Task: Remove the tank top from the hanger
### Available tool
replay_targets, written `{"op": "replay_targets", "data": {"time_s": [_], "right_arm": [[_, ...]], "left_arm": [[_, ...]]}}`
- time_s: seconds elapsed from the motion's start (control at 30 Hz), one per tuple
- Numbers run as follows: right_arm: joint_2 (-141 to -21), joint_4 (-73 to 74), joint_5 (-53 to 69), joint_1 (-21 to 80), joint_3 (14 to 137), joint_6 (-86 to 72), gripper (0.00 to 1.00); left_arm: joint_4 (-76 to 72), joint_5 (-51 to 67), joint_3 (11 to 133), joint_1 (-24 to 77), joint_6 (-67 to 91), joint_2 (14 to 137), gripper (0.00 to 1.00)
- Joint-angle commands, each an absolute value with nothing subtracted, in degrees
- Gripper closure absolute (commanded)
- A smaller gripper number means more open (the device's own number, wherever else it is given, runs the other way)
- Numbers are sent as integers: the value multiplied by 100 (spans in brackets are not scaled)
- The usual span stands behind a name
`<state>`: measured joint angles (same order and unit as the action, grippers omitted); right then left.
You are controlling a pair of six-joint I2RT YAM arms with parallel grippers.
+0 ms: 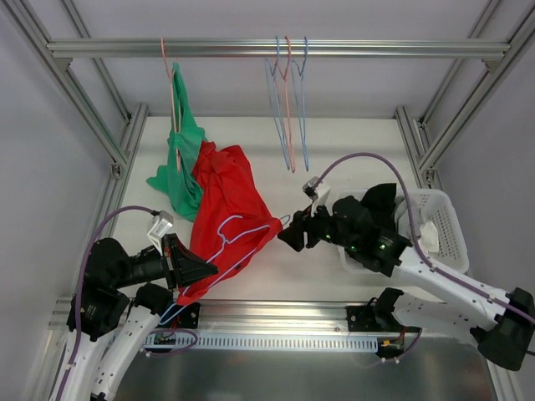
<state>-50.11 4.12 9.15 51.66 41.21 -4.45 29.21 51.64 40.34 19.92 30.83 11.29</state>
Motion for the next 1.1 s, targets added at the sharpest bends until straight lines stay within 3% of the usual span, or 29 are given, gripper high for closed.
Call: {"op": "replay_targets", "data": {"time_s": [0.0, 0.17, 0.27, 0.3, 0.37, 0.57, 0.73, 0.9, 1.07], "right_arm": [[-5492, -351, 44, 5431, 4429, -264, 42], [-5941, -826, 70, 5537, 4500, -264, 49], [-5950, -931, 105, 5546, 4474, -211, 67], [-5933, -932, 114, 5537, 4474, -194, 83], [-5880, -932, 97, 5537, 4456, -150, 98], [-5468, -538, -1043, 5502, 4280, -175, 100], [-4948, 842, -2540, 4660, 4508, -799, 100], [-5229, 1283, -1059, 4122, 5185, -791, 100], [-4379, 1213, 32, 4061, 5536, -686, 100]], "left_arm": [[2663, 5555, 4122, 2039, 3524, 1055, 100], [2663, 5572, 4122, 2039, 3525, 1107, 100], [2663, 5502, 4096, 2039, 3516, 1169, 100], [2663, 5485, 4096, 2039, 3507, 1169, 100], [2663, 5388, 4096, 2039, 3507, 1204, 100], [2663, 5308, 4166, 2039, 3498, 1309, 100], [2654, 5546, 4429, 2039, 3472, 1493, 100], [1946, 5633, 5184, 2039, 3778, 2091, 100], [-1480, 5135, 5239, 2048, 4972, 2803, 100]]}}
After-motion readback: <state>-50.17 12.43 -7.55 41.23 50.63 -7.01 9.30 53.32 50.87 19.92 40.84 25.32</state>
